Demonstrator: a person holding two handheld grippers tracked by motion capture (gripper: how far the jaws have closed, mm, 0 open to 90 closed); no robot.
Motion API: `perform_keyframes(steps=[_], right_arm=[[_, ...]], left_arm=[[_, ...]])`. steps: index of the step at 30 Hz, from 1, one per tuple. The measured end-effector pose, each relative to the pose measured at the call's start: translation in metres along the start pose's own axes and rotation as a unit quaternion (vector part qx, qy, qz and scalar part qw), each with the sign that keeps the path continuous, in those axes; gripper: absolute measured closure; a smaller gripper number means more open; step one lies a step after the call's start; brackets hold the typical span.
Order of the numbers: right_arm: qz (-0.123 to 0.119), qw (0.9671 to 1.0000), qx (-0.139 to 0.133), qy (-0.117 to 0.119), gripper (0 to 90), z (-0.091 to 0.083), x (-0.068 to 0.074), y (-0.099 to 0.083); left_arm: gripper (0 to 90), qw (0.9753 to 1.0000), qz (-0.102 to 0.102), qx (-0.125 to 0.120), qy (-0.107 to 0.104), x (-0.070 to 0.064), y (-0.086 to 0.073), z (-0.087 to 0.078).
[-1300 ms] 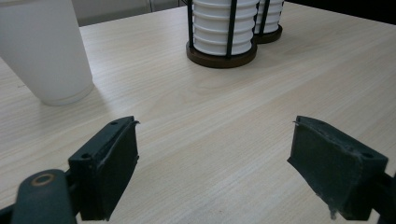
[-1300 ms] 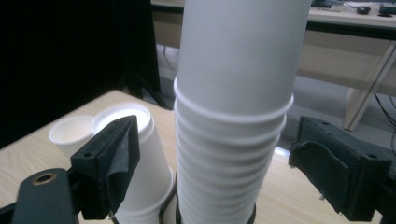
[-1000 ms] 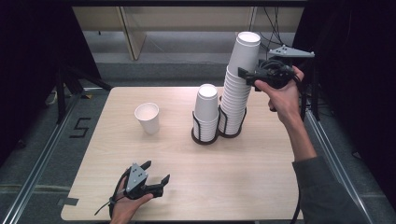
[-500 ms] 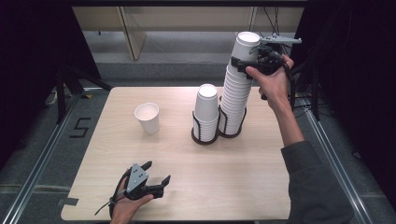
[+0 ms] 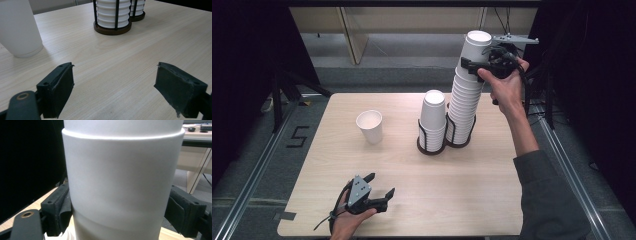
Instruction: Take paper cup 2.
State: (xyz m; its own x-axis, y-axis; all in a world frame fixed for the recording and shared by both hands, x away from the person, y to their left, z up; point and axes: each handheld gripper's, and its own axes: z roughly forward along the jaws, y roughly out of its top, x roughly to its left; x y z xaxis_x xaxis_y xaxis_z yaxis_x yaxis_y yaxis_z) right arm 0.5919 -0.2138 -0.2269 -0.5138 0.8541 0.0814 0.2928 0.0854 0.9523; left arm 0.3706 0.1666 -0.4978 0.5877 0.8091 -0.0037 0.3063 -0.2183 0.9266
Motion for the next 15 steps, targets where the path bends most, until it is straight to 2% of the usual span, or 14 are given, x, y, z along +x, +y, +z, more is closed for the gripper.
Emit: perform_keyframes(steps=[4, 15], right_arm=[[0.005, 0.9999, -0.011, 0.002, 18.6, -0.004, 0.001, 0.006], [-0.004, 0.9996, -0.028, 0.0, 18.8, -0.01, 0.004, 0.021]], left_arm=[[14.5, 1.0, 0.0, 0.0, 0.001, 0.0, 0.0, 0.0], [14.5, 1.0, 0.0, 0.001, -0.001, -0.001, 0.0, 0.001]])
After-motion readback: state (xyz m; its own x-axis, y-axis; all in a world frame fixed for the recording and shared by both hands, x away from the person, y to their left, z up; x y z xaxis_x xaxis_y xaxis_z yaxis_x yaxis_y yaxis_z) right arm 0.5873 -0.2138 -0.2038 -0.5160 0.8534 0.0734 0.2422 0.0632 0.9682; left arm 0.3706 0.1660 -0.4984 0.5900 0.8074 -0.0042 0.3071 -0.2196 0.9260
